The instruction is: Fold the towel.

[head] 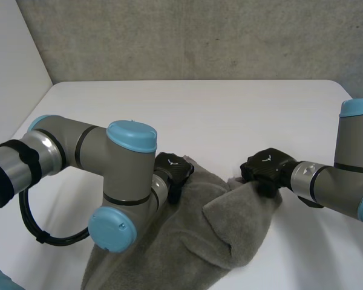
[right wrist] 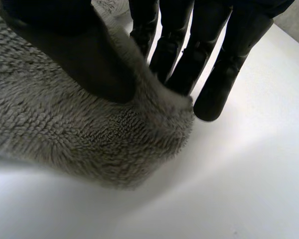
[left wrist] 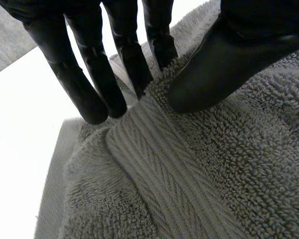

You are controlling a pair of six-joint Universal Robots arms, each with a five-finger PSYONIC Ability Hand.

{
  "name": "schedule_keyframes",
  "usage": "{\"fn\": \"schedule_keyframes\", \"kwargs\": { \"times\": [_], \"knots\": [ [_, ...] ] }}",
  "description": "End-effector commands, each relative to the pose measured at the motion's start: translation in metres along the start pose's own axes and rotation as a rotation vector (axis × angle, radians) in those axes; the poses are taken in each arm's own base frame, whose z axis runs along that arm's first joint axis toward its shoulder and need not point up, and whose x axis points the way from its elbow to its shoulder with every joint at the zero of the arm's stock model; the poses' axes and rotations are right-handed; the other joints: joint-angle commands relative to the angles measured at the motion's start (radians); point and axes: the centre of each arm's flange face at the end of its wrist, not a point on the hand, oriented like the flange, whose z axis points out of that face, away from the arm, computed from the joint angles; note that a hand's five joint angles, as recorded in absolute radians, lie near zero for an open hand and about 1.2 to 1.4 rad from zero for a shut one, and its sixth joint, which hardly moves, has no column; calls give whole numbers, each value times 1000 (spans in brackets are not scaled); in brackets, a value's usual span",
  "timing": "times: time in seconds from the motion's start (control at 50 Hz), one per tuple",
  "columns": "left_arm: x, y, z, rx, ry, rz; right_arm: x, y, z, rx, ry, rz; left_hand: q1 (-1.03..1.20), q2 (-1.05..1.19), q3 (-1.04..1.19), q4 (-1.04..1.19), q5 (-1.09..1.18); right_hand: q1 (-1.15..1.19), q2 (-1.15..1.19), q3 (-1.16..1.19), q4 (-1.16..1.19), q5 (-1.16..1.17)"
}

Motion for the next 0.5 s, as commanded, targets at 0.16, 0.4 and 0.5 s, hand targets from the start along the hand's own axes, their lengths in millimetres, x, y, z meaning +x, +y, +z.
{"fn": "schedule_keyframes", "kwargs": {
  "times": [0.16, 0.4, 0.5],
  "knots": [
    [-48, -97, -22, 335, -181, -40, 59, -114, -33, 505, 270, -86, -46, -60, -74, -79, -230, 123, 119, 138, 128, 122],
    [-132, -174, -97, 722, -546, -138, 84, -162, -96, 802, 380, 30, -46, -60, -74, -79, -230, 123, 119, 138, 128, 122],
    [-115, -135, -86, 598, -475, -113, 63, -136, -88, 637, 335, 6, -46, -60, -74, -79, -230, 123, 119, 138, 128, 122]
  ]
}}
